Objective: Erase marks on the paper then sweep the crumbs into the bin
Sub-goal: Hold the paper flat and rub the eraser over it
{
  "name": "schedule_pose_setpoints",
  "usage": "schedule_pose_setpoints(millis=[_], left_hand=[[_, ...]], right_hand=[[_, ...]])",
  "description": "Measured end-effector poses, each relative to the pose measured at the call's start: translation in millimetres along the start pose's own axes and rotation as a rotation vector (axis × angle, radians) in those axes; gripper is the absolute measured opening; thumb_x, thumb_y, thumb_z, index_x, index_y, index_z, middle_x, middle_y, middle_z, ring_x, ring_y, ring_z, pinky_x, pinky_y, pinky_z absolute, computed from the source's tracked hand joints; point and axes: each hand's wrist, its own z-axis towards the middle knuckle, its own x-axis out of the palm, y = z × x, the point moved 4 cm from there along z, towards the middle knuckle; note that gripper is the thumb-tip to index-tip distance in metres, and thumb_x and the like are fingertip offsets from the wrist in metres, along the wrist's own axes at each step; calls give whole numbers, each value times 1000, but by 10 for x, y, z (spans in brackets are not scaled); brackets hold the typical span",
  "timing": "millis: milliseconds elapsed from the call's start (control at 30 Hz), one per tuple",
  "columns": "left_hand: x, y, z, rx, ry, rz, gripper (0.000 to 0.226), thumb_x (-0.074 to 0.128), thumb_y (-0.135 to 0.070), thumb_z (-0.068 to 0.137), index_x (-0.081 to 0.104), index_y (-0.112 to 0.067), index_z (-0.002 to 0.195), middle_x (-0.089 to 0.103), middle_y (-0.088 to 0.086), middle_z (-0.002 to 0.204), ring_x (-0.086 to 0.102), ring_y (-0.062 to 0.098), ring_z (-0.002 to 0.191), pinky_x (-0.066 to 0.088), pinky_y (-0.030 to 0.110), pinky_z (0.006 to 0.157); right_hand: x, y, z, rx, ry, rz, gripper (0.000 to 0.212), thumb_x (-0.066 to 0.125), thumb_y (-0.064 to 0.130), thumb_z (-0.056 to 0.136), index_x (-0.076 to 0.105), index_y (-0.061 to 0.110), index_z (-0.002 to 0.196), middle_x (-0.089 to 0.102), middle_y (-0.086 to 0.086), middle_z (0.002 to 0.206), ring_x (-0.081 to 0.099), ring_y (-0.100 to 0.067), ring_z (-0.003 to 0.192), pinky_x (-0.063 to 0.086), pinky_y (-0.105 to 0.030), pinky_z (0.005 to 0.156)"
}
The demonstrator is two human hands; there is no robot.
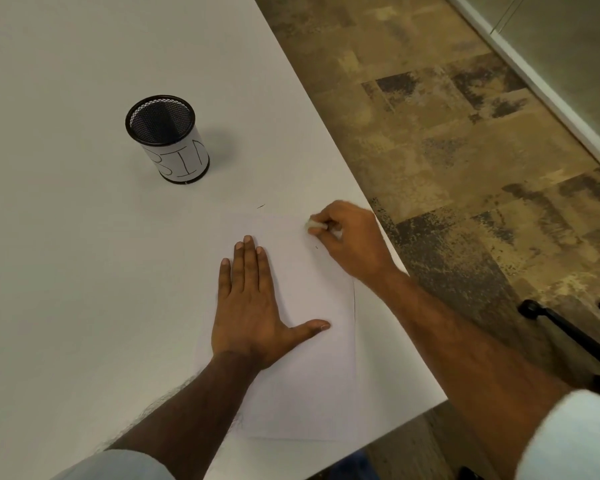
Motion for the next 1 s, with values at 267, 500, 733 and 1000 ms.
schedule_pose_setpoints(millis=[267, 500, 733, 1000], left_hand=[[18, 12, 1, 15, 15, 5, 138, 15, -103, 60, -15, -6, 153, -24, 14, 161, -22, 25, 149, -3, 48, 123], [-5, 9, -7, -4, 8, -22, 138, 15, -105, 58, -24, -9, 150, -32, 8, 158, -29, 22, 147, -7, 45, 123], [3, 5, 2, 25, -5, -5, 137, 17, -103, 62, -12, -5, 153, -21, 14, 161, -20, 26, 150, -5, 47, 123], [21, 17, -3, 27, -14, -14, 137, 22, -103, 62, -10, -7, 154, -19, 13, 163, -18, 25, 151, -2, 47, 123]], right_hand=[[129, 242, -612, -106, 137, -32, 7, 73, 8, 83, 67, 5, 80, 64, -6, 75, 56, -17, 71, 44, -26, 72], [68, -131, 225, 38, -12, -89, 7, 74, 8, 80, 68, 5, 78, 70, -8, 82, 62, -23, 75, 53, -41, 70], [116, 225, -324, 34, 74, 81, 5, 73, 12, 83, 71, 9, 87, 70, -4, 84, 61, -17, 76, 47, -28, 73], [299, 223, -252, -83, 75, -74, 7, 72, 8, 84, 71, 5, 89, 71, -8, 85, 63, -23, 79, 50, -34, 79]])
